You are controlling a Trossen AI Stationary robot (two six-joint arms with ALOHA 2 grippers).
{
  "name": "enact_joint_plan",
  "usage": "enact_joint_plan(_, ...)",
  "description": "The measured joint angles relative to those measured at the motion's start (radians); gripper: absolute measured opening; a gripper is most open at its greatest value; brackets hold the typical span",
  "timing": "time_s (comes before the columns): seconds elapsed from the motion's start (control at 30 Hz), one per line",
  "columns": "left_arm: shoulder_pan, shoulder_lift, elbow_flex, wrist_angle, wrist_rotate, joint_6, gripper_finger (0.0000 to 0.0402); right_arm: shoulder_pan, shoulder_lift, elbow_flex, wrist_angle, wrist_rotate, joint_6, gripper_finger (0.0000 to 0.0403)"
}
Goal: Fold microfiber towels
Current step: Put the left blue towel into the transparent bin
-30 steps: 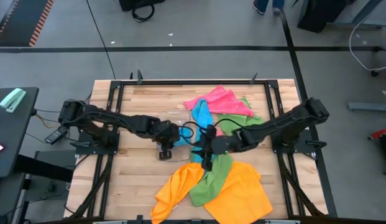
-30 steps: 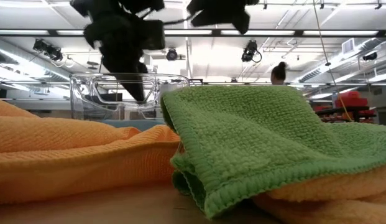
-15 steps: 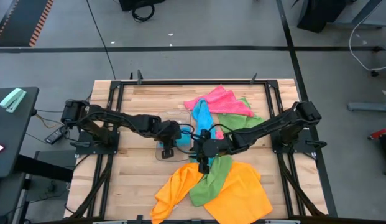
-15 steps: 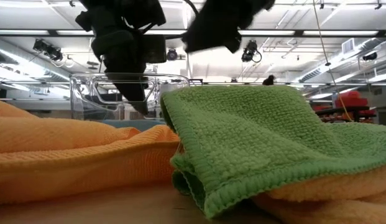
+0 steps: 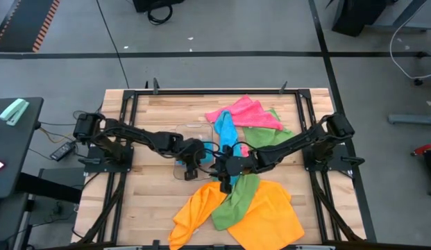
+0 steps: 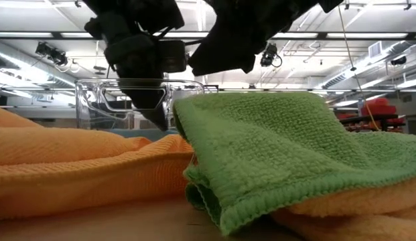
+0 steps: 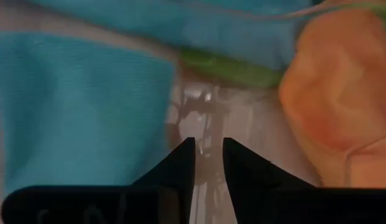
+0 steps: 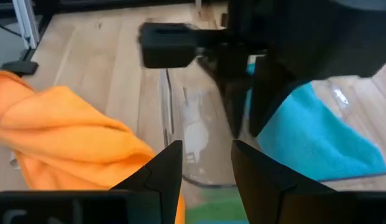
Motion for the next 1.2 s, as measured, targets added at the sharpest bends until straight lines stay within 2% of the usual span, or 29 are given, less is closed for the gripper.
enact_joint_plan(0.2,-0.03,0.021,0.001,0.009,-0.058,-0.028,0.0105,-0.012,0.002,-0.001,0.027,0.027,-0.011,0.0147)
enact_joint_plan(0.43,-0.029,0.033,0.0,-0.006,-0.062,-0.104,0.0099,-0.021,0.019,-0.031,0.04,0.035,0.002,0.0147)
enact_joint_plan(0.6,-0.03,0.033,0.0,-0.015,-0.062,-0.106,0.01,-0.02,0.019,-0.032,0.037,0.034,0.0,0.0147)
enact_joint_plan(0.7,-0.03,0.03,0.002,-0.029,-0.096,-0.105,0.01,-0.02,0.019,-0.032,0.032,0.017,0.0,0.0147)
enact_joint_plan(1.2,0.042,0.033,0.0,-0.099,-0.161,0.054,0.0099,-0.02,0.019,-0.032,0.012,-0.002,0.037,0.0147)
